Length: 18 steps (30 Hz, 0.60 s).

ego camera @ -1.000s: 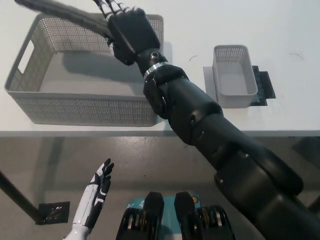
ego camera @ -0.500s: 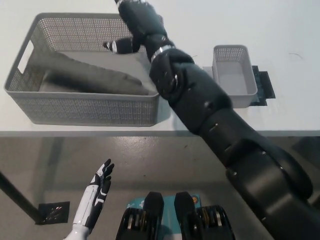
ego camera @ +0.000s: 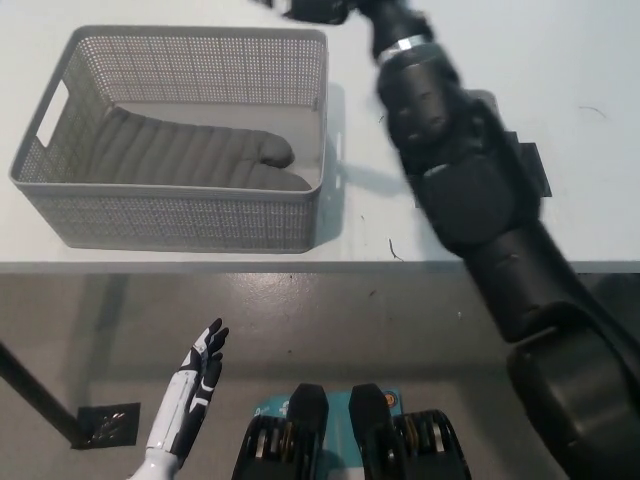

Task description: Usethe right hand to pick up a oven gloves on top of a leveled container and place it into another larger container on the left side

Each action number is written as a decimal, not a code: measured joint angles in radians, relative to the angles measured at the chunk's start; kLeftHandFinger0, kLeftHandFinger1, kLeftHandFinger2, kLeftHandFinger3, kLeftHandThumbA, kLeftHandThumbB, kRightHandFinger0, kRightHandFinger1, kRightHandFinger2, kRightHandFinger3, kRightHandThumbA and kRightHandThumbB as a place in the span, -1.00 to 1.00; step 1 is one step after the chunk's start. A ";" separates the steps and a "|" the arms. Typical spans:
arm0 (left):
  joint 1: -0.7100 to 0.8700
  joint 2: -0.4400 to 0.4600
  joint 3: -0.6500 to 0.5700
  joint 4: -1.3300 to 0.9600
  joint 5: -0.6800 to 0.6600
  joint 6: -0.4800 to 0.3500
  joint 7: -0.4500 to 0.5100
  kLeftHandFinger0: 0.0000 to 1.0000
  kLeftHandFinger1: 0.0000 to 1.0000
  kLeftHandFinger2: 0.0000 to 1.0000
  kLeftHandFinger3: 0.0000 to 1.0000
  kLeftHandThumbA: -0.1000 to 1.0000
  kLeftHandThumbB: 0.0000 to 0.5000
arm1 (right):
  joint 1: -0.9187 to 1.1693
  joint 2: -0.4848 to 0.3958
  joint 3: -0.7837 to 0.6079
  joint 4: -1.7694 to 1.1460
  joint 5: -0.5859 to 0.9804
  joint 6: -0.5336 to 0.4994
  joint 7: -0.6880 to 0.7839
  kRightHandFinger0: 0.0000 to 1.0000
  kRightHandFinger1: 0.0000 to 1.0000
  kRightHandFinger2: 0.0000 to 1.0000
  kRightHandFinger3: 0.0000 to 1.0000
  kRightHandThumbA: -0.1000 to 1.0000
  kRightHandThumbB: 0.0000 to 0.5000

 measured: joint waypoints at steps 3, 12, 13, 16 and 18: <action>0.000 0.000 0.000 0.001 0.000 0.000 0.000 1.00 1.00 1.00 1.00 1.00 -0.34 | 0.044 -0.048 -0.036 -0.091 0.034 0.005 0.011 1.00 1.00 1.00 1.00 1.00 0.52; 0.000 -0.001 0.000 0.004 0.000 0.000 0.000 1.00 1.00 1.00 1.00 1.00 -0.37 | 0.293 -0.206 -0.132 -0.377 0.131 0.026 0.036 1.00 1.00 1.00 1.00 1.00 0.53; 0.000 -0.001 0.000 0.005 0.000 0.000 0.000 1.00 1.00 1.00 1.00 1.00 -0.38 | 0.319 -0.217 -0.140 -0.406 0.140 0.029 0.038 1.00 1.00 1.00 1.00 1.00 0.52; 0.000 -0.001 0.000 0.007 0.000 0.000 0.000 1.00 1.00 1.00 1.00 1.00 -0.40 | 0.438 -0.251 -0.160 -0.510 0.168 0.032 0.045 1.00 1.00 1.00 1.00 1.00 0.56; 0.000 -0.001 -0.001 0.008 0.000 0.000 0.000 1.00 1.00 1.00 1.00 1.00 -0.40 | 0.515 -0.265 -0.165 -0.576 0.189 0.031 0.052 1.00 1.00 1.00 1.00 1.00 0.44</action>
